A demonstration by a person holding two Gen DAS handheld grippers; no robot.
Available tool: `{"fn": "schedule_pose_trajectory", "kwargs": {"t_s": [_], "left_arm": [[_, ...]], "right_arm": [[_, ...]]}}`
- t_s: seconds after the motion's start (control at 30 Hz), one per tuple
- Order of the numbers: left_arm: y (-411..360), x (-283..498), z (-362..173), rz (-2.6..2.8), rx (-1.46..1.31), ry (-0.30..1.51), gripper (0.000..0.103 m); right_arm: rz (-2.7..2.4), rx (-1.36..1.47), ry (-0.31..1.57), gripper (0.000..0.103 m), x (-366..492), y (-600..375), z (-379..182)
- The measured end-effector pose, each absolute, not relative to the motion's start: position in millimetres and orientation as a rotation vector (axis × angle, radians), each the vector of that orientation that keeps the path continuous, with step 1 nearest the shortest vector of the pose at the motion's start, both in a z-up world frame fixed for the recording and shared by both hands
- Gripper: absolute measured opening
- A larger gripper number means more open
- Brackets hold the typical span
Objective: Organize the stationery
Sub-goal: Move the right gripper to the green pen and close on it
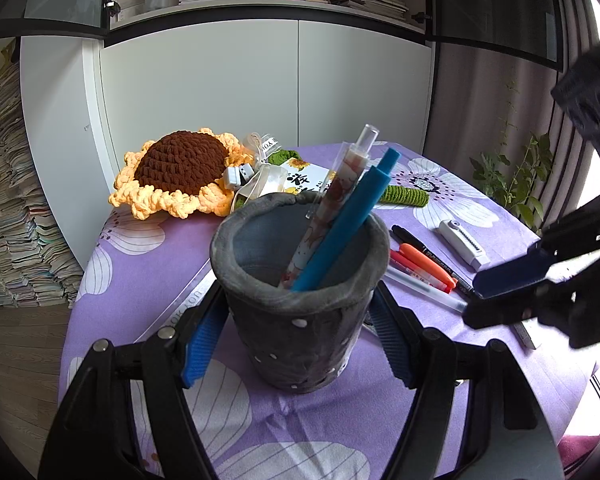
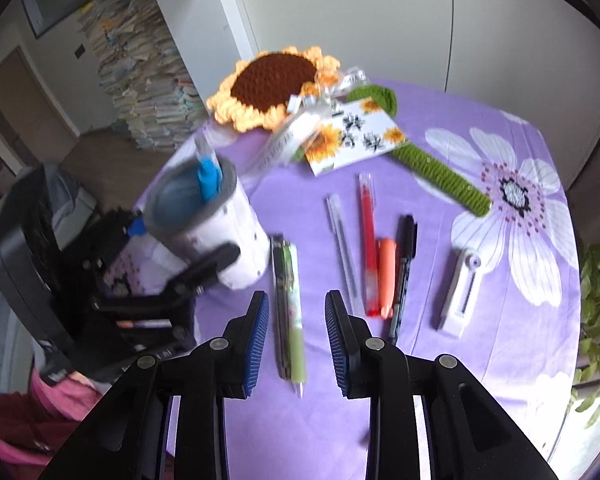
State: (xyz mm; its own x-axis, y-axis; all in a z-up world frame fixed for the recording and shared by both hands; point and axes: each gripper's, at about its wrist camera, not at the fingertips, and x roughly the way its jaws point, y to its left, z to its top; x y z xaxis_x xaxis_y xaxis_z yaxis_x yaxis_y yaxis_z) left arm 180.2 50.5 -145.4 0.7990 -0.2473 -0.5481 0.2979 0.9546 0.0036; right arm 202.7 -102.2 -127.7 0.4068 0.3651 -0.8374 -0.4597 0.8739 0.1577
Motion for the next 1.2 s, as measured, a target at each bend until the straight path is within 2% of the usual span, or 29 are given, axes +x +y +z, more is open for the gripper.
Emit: {"fn": "schedule_pose_trajectory", "kwargs": {"t_s": [0.17, 0.6, 0.73, 0.9, 0.97, 1.2], "left_arm": [[50.4, 180.2, -145.4, -0.293, 0.091, 0.575, 0.070], [50.3, 180.2, -145.3, -0.293, 0.091, 0.575, 0.070], [50.3, 180.2, -145.3, -0.293, 0.091, 0.576, 0.070], [50.4, 180.3, -145.3, -0.293, 0.091, 0.575, 0.070], [50.6, 180.4, -145.2, -0.293, 0.091, 0.576, 0.070], [50.7, 180.5, -145.1, -0.293, 0.091, 0.576, 0.070]], "right_arm": [[0.518, -0.151, 1.107, 0.029, 197.9, -97.3, -160.7], [0.457, -0.153, 1.111, 0.029, 209.4, -98.8, -178.1], [0.435, -0.184, 1.099, 0.016, 204.0, -101.0, -175.1], [0.436, -0.216, 1.117, 0.016, 195.1, -106.8, -173.5], [0.433, -0.212, 1.126, 0.011, 191.9, -110.3, -173.1], [0.438, -0.198, 1.167, 0.011, 177.0, -127.1, -168.8]]}}
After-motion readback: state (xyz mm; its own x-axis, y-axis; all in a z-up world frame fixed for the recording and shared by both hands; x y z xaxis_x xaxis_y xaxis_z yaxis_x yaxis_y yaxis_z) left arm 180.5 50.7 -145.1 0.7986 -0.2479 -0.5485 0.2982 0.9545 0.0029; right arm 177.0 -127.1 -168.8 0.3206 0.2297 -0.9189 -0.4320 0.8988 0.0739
